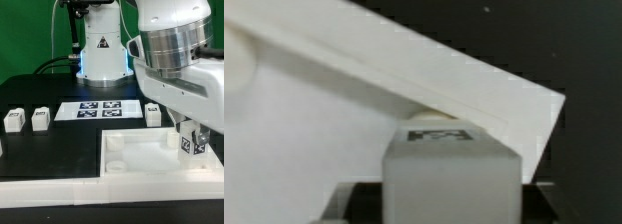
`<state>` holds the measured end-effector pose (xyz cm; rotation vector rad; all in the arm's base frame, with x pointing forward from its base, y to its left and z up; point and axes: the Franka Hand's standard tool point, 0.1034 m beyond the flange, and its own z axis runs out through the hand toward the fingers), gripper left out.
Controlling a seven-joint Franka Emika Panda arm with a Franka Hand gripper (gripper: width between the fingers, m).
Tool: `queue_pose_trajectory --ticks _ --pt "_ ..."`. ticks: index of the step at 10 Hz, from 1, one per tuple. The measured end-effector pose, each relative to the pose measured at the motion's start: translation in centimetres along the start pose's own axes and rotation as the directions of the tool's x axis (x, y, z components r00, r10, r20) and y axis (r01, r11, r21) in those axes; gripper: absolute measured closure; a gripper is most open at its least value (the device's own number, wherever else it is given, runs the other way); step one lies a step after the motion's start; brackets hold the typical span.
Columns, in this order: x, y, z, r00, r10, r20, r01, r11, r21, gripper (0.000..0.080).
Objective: Assemble one leg
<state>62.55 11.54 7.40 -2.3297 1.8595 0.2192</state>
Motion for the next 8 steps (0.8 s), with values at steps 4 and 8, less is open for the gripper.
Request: queue_pose_trajectory --ticks 4,8 --pt "-0.06 -0.02 0.01 0.982 0.188 0.006 -0.188 0.982 0.002 0.0505" --pt "-0.36 -0.15 0.4 0.966 -0.258 -0.011 0.258 0.966 0.022 0.0162"
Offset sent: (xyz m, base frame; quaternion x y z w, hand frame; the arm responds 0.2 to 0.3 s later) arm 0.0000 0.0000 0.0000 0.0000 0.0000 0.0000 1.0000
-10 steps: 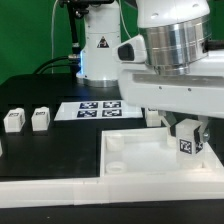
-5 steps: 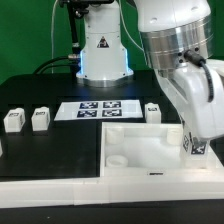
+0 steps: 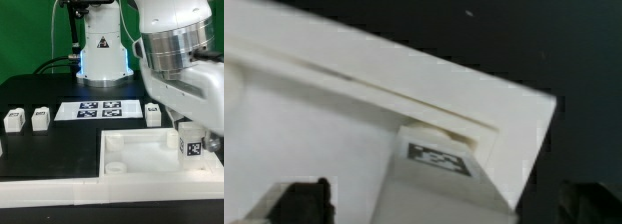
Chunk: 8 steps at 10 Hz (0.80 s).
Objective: Assemble one leg
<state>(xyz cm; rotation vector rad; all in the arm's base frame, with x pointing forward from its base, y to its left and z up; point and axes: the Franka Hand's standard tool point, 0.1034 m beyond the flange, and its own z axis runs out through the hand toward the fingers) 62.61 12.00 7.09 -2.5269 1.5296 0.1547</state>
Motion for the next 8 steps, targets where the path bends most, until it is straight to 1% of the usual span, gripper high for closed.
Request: queue_pose_trajectory --ticks 1,2,4,5,6,7,8 --pt "-0.3 0.0 0.1 0.996 -0.088 0.003 0.088 0.996 -0.001 0.0153" --pt "-0.2 0.0 0.1 0.98 -0.201 0.002 0.201 0.98 -0.001 0.0153" --pt "-0.1 0.0 0.0 0.925 -0.379 0.002 0.379 0.925 -0.001 0.0151" --pt "0.3 0.2 -0.1 0.848 -0.53 0.001 0.53 0.848 -0.013 0.0151" --pt "0.9 0.3 -0.3 0.746 -0.666 -0.001 0.665 0.746 -0.035 0.0151" --pt "1.4 0.4 -0.5 0.655 -0.756 0.0 0.755 0.655 -0.039 0.0151" --pt "1.5 0.5 -0.5 0.529 -0.848 0.007 0.847 0.528 -0.052 0.0151"
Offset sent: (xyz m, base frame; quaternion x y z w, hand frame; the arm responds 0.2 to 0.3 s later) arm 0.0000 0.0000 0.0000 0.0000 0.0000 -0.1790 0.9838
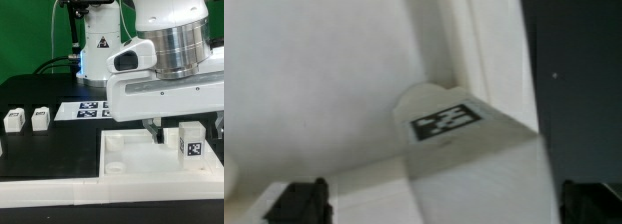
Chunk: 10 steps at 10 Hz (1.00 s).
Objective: Assemble one leg
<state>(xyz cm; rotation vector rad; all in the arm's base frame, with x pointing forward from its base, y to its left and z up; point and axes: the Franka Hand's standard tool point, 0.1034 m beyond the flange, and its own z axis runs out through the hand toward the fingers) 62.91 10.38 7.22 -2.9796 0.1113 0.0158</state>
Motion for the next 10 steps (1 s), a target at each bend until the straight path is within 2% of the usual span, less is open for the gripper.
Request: queue_pose_trajectory --ticks 1,2,3,4,5,10 --pt "0.0 0.0 0.0 1.0 0.011 0.0 -0.011 1.0 0.001 0.0151" --pt "0.0 0.0 0.0 0.999 0.033 0.0 -0.033 0.999 0.001 0.0278" --pt "0.0 -0.1 0.0 0.997 0.083 0.001 -0.083 0.997 0.001 0.0278" --pt "-0.1 -0.1 0.0 0.982 0.188 0.001 -0.188 0.982 0.003 0.0413" --pt "0.0 -0.1 0.0 0.954 0.301 0.001 -0.301 0.954 0.002 0.0499" --pt "-0.1 1.8 -0.1 0.738 0.674 -0.036 -0.675 0.736 -0.048 0.0494"
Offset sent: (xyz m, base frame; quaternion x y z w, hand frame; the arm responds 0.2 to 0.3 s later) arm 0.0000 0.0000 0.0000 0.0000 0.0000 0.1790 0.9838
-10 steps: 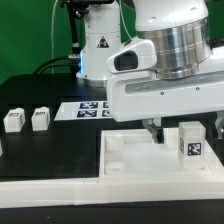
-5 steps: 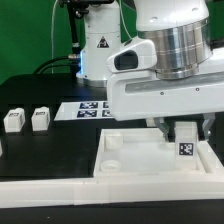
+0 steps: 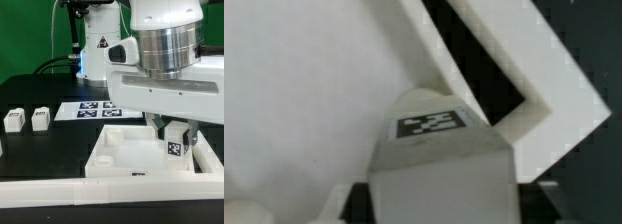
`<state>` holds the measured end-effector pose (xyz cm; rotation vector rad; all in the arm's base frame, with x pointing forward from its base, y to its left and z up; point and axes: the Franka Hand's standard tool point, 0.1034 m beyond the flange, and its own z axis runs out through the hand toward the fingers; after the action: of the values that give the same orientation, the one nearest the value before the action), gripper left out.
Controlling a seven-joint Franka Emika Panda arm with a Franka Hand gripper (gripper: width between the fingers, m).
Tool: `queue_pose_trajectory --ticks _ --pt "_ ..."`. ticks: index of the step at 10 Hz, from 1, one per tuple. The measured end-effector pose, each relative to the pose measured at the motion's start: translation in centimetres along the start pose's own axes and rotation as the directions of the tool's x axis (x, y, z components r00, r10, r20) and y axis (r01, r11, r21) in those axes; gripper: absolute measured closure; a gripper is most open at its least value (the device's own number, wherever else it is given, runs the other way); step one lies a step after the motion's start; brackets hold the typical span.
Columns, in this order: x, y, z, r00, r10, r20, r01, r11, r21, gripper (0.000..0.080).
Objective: Assemble one leg
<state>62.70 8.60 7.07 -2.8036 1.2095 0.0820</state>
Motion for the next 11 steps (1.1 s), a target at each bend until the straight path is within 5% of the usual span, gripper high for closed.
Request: queue_pose_trajectory --ticks 7,8,11 --pt "0.54 0.59 -0.07 0.995 0.098 -0.025 -0.098 0.995 -0.016 0.0486" --pt "0.54 0.58 -0.07 0.995 0.098 -0.025 -0.098 0.995 -0.015 0.0271" --pt "0.54 0.58 -0.07 0.995 0.098 -0.025 -0.098 0.995 -0.015 0.0161"
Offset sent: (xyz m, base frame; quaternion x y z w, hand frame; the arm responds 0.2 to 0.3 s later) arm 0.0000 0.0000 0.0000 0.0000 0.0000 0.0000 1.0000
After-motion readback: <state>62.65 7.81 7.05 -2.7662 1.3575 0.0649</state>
